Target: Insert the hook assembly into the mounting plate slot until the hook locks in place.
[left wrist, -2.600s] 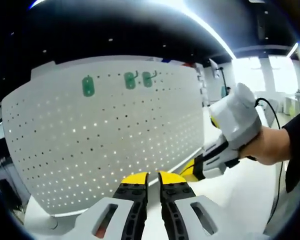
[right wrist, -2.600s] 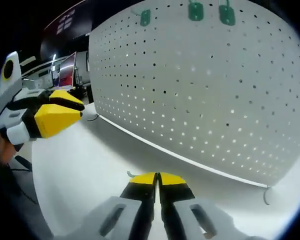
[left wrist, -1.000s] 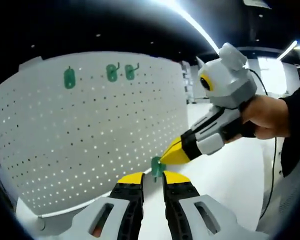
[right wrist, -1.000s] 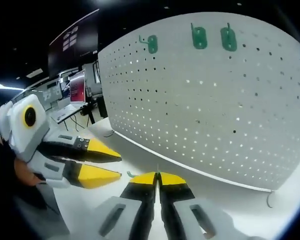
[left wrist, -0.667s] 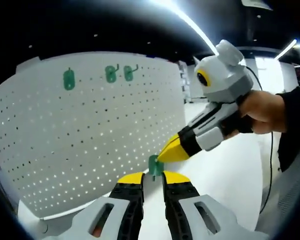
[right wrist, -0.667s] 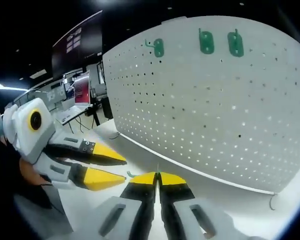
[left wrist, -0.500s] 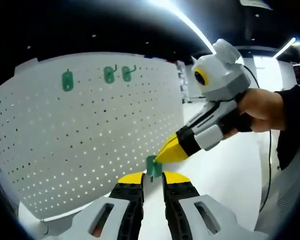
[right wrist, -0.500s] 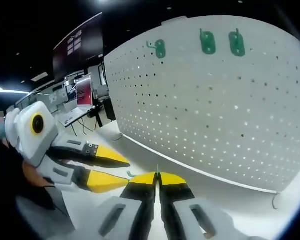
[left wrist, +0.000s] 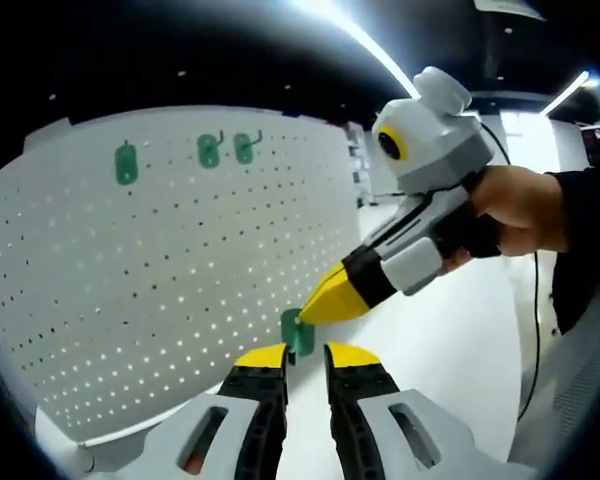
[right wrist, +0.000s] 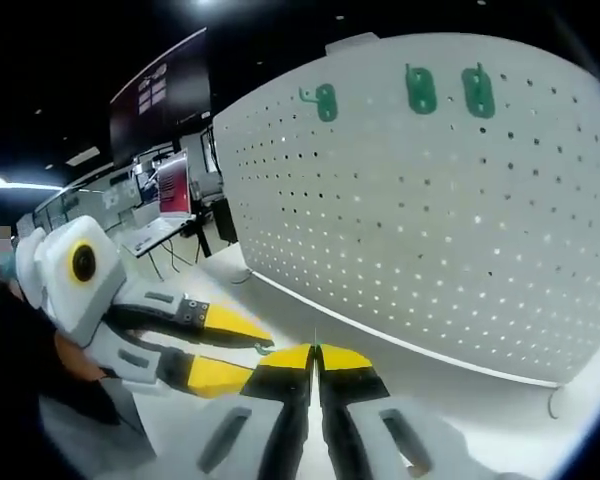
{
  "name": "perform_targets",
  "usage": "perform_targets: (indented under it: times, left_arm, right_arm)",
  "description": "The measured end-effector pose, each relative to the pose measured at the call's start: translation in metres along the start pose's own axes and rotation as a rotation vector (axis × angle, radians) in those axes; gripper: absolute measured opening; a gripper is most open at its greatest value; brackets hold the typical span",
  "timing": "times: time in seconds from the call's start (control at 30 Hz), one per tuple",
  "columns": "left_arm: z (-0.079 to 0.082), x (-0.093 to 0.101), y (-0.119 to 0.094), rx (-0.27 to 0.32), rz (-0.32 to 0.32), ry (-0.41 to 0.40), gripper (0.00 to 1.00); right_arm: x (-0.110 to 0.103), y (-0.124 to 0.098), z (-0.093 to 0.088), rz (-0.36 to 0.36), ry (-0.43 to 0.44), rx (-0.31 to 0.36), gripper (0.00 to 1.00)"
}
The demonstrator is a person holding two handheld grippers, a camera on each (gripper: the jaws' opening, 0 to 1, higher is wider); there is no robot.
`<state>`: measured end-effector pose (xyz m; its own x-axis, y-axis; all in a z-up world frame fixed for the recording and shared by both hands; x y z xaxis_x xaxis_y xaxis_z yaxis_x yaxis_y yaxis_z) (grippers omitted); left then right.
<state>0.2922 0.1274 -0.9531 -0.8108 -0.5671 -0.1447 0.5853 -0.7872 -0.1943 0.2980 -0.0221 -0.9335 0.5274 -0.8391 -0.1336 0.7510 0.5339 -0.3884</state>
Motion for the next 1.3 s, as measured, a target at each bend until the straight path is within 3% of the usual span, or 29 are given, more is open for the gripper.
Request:
perform_targets:
  times: [0.6,1.3]
  left_arm:
    - [-0.004,-0.009,-0.002,0.006,0.029,-0.025,0.07]
    - [-0.004,-0.006,-0.001,-0.001,0.021,0.024,0.04]
  right_arm:
    - [-0.012,0.001,0.002,0.057,0.007,-0.012,0.0]
    - [-0.019,0.001,0.005,0.083,0.002,-0.032,0.0]
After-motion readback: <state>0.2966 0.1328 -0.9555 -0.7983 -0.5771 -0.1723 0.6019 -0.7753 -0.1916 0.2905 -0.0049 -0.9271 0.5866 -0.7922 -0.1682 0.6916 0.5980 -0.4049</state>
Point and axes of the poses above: the point that each gripper's makers call its tool centre point, and the gripper's own axes: y roughly forward along the fingers, x roughly to its right, z roughly out of its top, the point moved 10 cm from there along -y, roughly backward along the fingers, and after that the axes turned 3 degrees about x, right-handed, at the moved point
